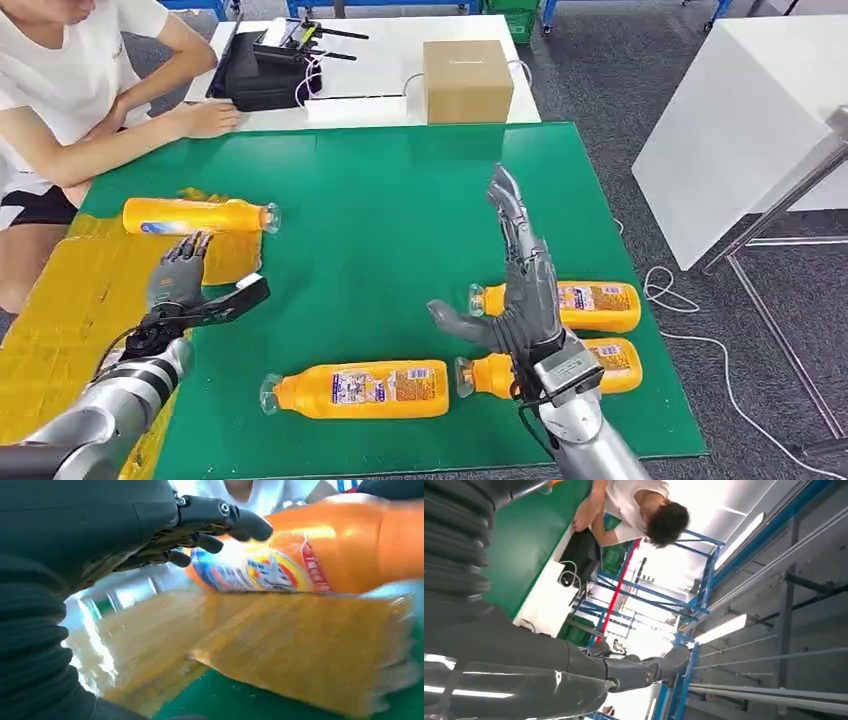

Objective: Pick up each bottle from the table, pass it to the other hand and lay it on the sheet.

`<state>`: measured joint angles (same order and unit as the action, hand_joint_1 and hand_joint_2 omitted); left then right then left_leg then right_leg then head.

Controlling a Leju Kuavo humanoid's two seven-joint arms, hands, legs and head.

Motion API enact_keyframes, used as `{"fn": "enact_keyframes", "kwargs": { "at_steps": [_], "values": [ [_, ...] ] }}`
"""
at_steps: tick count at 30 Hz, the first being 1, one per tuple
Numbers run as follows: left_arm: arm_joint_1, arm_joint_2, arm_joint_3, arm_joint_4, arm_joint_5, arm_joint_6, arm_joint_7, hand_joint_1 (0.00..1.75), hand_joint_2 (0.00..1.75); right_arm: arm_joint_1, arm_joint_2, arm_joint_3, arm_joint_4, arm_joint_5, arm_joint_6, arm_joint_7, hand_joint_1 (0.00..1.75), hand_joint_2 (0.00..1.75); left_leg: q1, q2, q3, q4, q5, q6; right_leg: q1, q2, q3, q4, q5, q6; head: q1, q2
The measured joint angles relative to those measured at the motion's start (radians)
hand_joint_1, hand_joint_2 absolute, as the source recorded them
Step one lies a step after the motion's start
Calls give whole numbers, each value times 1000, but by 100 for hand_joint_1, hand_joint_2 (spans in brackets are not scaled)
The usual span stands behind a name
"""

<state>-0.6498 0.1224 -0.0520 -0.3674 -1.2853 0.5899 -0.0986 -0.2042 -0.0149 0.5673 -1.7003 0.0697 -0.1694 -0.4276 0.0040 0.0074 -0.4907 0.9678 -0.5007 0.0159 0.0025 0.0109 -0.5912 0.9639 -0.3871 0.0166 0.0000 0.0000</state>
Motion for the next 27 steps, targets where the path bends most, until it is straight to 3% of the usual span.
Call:
{"fn": "enact_keyframes", "kwargs": {
  "at_steps": [4, 6, 12, 16, 21, 27],
  "values": [
    [19, -59, 92, -51, 344, 86, -421, 0, 175, 1, -2, 3, 14, 83, 5, 14, 0, 175, 0, -1, 0, 0, 0, 0, 0, -1, 1, 0, 0, 0, 0, 0],
    [46, -85, 99, -123, 464, 77, -502, 0, 175, 2, -7, 12, 26, 129, 16, 23, 0, 175, 0, 0, 0, 0, 0, 0, -1, 0, 0, 0, 0, 0, 0, 0],
    [87, -120, 99, -255, 527, 61, -495, 0, 175, 6, -18, 22, 45, 150, 20, 29, 0, 175, 0, 0, 0, 0, 0, 0, 0, 0, 0, 0, 0, 0, 0, 0],
    [117, -138, 98, -347, 720, -13, -577, 0, 175, 1, -32, 43, 56, 240, 66, 71, 0, 175, 0, 0, 0, 0, 0, 0, 0, 0, 0, 0, 0, 0, 0, 0],
    [173, -161, 73, -611, 981, -161, -509, 0, 175, -27, -67, 137, 121, 434, 129, 130, 0, 175, 0, 0, 0, 0, 0, 0, 0, 0, 0, 0, 0, 0, 0, 0],
    [197, -165, 62, -807, 1063, -208, -483, 0, 175, -70, -82, 246, 220, 523, 134, 187, 0, 175, 0, 0, 0, 0, 0, 0, 0, 0, 0, 0, 0, 0, 0, 0]
  ]
}}
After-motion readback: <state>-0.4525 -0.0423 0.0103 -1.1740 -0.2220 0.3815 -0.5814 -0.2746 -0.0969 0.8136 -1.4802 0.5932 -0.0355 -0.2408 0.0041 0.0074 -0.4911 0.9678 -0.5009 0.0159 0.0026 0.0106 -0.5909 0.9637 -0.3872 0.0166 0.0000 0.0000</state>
